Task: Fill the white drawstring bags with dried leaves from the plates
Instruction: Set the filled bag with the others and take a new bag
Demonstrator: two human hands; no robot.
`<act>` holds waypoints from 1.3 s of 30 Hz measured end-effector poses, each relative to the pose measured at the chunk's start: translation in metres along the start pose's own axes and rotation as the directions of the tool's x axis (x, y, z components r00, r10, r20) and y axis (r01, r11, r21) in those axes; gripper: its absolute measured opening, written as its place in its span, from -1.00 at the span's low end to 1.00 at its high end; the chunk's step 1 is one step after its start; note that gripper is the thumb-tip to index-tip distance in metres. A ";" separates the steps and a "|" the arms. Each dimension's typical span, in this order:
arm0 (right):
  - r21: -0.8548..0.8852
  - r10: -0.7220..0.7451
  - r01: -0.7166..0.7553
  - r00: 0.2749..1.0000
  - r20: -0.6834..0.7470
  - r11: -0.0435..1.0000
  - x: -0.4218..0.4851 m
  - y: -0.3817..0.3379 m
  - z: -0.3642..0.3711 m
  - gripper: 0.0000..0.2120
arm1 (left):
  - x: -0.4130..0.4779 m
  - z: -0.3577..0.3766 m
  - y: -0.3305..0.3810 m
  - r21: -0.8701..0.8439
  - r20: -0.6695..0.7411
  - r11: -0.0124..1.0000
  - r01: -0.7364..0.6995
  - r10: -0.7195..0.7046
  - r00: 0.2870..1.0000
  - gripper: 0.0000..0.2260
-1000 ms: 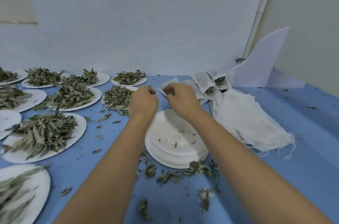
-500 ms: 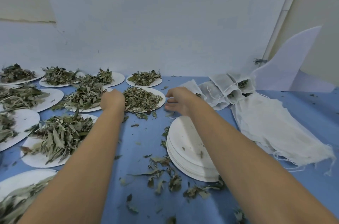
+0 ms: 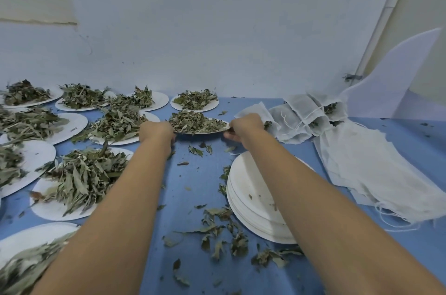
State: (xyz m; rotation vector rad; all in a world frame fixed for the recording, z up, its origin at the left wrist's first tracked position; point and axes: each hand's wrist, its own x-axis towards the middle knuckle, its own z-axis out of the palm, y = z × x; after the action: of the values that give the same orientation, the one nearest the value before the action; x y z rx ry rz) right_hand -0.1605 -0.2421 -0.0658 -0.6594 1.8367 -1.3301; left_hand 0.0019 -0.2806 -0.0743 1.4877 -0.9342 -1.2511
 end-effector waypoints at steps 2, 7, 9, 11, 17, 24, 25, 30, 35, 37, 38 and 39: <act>-0.021 -0.018 0.018 1.000 -0.002 1.000 -0.006 -0.001 -0.005 -0.93 | -0.002 0.000 -0.001 -0.009 0.010 0.999 0.033 -0.033 0.999 -0.70; -0.169 -0.178 0.185 0.982 0.057 0.968 -0.032 0.000 -0.022 -0.64 | -0.025 0.002 -0.001 -0.074 0.037 0.997 0.019 -0.017 0.999 -0.72; -0.247 -0.263 0.274 0.962 0.081 0.929 -0.047 0.003 -0.032 -0.58 | -0.040 0.003 -0.001 -0.103 0.031 0.995 0.016 -0.013 0.999 -0.83; -0.320 -0.319 0.337 0.942 0.109 0.886 -0.064 0.005 -0.045 -0.49 | -0.057 0.006 0.001 -0.126 0.023 0.992 -0.016 0.019 1.000 -0.89; -0.469 -0.368 0.375 0.923 0.112 0.799 -0.106 0.013 -0.088 -0.41 | -0.110 0.013 -0.005 -0.126 0.109 0.988 -0.088 0.102 0.989 -0.77; -0.499 -0.362 0.324 0.932 0.022 0.804 -0.132 0.037 -0.128 -0.31 | -0.151 0.016 -0.026 -0.061 0.244 0.992 -0.115 0.126 0.962 -0.60; -0.492 -0.349 0.314 0.937 0.021 0.812 -0.133 0.040 -0.132 -0.36 | -0.154 0.016 -0.028 -0.001 0.260 0.987 -0.159 0.153 0.953 -0.60; -0.487 -0.248 0.243 0.967 0.056 0.839 -0.128 0.050 -0.149 -0.52 | -0.162 0.014 -0.037 0.340 0.342 0.872 -0.352 0.233 0.910 -0.65; -0.498 -0.259 0.251 0.964 0.054 0.830 -0.121 0.060 -0.157 -0.55 | -0.166 0.013 -0.037 0.477 0.429 0.781 -0.403 0.193 0.882 -0.82; -0.502 -0.272 0.258 0.961 0.047 0.826 -0.119 0.063 -0.159 -0.49 | -0.165 0.012 -0.036 0.506 0.444 0.775 -0.379 0.143 0.884 -0.58; -0.504 -0.276 0.263 0.960 0.050 0.823 -0.118 0.064 -0.160 -0.46 | -0.165 0.011 -0.035 0.514 0.460 0.773 -0.372 0.117 0.880 -0.57; -0.506 -0.278 0.265 0.959 0.053 0.821 -0.117 0.064 -0.161 -0.42 | -0.166 0.011 -0.034 0.519 0.476 0.765 -0.381 0.112 0.872 -0.66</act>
State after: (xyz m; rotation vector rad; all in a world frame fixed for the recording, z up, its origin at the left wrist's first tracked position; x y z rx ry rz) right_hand -0.2227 -0.0423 -0.0665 -1.2301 2.1973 -1.0120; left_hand -0.0404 -0.1167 -0.0646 1.4992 -1.9088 -1.1386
